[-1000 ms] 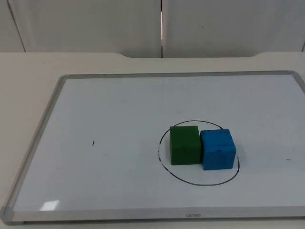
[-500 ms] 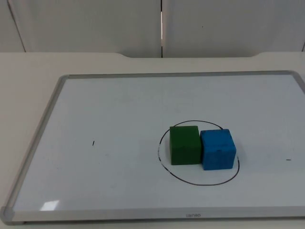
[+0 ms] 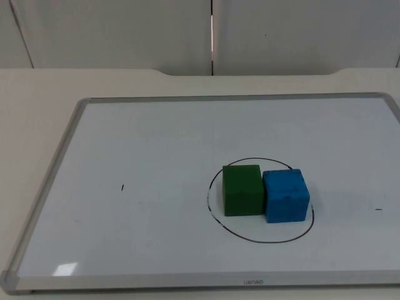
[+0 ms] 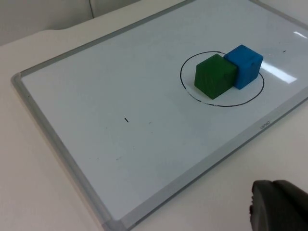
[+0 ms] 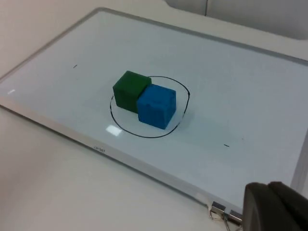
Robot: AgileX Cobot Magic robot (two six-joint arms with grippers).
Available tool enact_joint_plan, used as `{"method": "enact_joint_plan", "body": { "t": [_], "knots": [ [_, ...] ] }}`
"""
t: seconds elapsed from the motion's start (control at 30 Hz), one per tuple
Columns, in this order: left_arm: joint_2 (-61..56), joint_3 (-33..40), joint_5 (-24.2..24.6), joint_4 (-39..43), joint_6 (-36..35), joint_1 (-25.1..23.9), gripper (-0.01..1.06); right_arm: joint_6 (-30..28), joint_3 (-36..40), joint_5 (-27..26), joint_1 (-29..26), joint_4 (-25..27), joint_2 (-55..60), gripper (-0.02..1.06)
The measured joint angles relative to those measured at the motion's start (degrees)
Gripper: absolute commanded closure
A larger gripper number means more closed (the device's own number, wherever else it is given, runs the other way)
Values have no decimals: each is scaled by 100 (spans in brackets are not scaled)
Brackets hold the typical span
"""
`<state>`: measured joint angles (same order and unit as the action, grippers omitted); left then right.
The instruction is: Push the two cubes into the marked area.
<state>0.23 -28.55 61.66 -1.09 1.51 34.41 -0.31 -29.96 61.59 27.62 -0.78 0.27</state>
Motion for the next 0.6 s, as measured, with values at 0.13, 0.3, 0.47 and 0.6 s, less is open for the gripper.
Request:
{"method": "enact_joint_plan", "body": {
  "t": [0.13,0.3,0.47,0.6],
  "knots": [
    [0,0,0,0,0,0,105,31,9,23,0,-23,0,105],
    [0,0,0,0,0,0,105,31,9,23,0,-23,0,105],
    [0,0,0,0,0,0,105,31,9,23,0,-23,0,105],
    [0,0,0,0,0,0,105,31,9,23,0,-23,0,105]
  ]
}}
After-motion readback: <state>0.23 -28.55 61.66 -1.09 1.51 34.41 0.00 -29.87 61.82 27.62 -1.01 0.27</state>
